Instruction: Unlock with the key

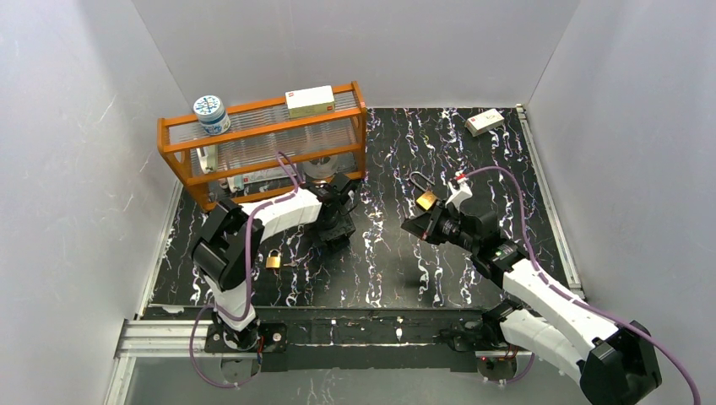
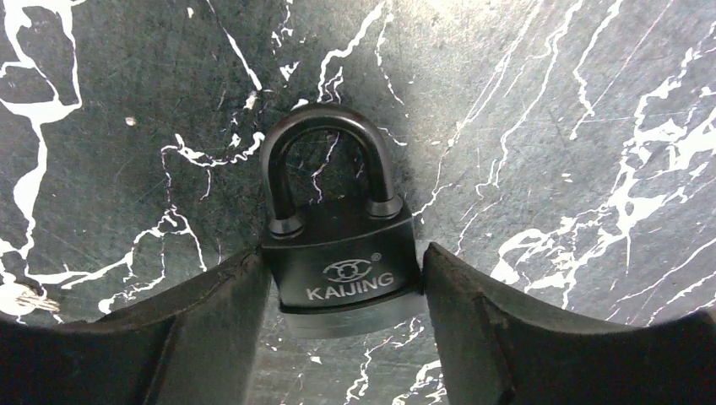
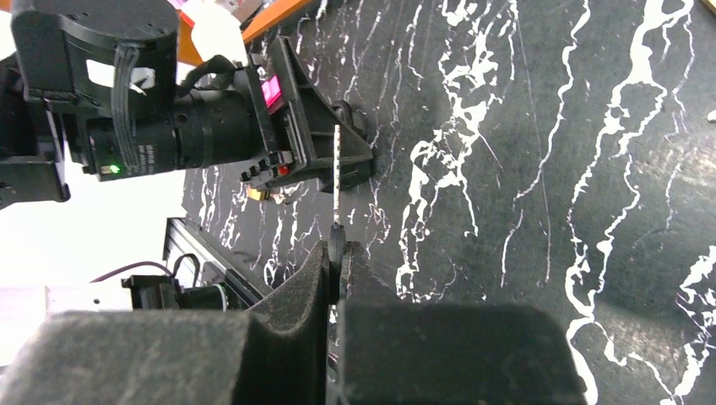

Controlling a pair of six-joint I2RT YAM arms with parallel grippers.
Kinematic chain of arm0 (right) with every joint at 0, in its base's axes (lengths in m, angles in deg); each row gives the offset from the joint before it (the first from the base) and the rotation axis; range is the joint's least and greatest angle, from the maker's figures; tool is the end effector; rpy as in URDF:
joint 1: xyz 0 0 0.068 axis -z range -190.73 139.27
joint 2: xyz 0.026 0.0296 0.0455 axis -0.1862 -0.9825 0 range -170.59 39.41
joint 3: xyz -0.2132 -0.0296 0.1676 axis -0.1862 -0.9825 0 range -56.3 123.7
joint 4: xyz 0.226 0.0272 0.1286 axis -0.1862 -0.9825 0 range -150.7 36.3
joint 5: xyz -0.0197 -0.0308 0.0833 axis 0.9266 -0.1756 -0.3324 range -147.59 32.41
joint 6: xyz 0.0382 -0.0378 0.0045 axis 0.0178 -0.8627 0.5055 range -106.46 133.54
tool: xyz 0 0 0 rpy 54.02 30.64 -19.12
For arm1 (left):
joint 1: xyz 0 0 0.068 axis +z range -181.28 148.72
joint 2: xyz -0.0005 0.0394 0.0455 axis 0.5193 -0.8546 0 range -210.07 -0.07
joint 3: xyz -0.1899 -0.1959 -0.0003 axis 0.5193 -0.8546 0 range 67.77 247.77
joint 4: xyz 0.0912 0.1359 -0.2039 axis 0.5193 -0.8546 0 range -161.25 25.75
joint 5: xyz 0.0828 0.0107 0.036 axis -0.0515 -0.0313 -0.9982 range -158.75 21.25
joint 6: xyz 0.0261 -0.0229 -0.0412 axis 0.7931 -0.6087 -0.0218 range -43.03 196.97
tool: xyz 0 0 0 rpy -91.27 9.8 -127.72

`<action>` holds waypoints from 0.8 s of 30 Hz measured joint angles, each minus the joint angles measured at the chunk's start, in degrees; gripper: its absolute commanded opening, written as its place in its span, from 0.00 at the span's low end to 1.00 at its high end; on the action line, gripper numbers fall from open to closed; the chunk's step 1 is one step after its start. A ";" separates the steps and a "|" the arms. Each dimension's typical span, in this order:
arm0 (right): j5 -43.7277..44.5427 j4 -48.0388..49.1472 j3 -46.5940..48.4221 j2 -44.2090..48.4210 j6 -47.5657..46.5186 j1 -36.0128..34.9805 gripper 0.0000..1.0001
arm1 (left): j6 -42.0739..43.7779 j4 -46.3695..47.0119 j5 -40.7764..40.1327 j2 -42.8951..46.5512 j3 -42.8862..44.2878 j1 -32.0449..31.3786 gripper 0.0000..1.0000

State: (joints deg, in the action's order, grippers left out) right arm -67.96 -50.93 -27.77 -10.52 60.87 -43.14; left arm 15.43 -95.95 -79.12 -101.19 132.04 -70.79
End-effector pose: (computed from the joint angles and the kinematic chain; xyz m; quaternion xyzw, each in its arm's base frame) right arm 0.1683 0.1144 0.2472 0.0527 0.8089 0.4287 0.3988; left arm 0.2687 -0.2132 0.1723 -0.2036 0.9573 -0.0866 0.1863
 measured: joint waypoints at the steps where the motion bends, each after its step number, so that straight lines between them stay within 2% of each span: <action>1: 0.00 -0.04 -0.39 0.04 0.00 0.13 0.01 | 0.15 -0.83 -0.15 -0.28 0.24 0.00 0.48; 3: 0.00 -0.11 -1.25 0.35 0.04 0.33 0.01 | 0.81 -2.49 -0.17 -1.05 1.46 0.00 0.25; 4: 0.00 -0.20 -1.57 0.61 0.04 0.48 0.01 | 1.49 -3.37 -0.35 -1.44 2.12 0.00 0.17; 6: -0.02 -0.33 -2.25 1.51 0.07 0.59 0.01 | 3.39 -5.20 -0.26 -2.45 3.58 -0.02 0.07; 8: -0.07 -0.50 -2.43 2.36 0.07 0.76 0.01 | 5.49 -8.59 -0.37 -3.96 6.08 -0.31 0.02; 13: -0.15 -0.50 -3.41 4.55 0.09 0.96 0.01 | 9.03 -22.29 -5.79 -10.03 19.71 -3.02 0.00; 17: -0.52 -0.57 -4.04 4.61 0.09 1.25 0.01 | 8.20 -31.12 -11.87 -10.88 27.12 -5.64 0.00; 24: -1.49 -0.57 -4.04 4.61 0.26 1.33 0.01 | 4.13 -44.15 -21.94 -11.89 29.92 -7.50 0.00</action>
State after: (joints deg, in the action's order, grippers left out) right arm -69.45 -51.50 -31.81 -5.91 61.13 -41.80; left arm 19.56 -140.10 -101.07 -113.08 161.96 -78.29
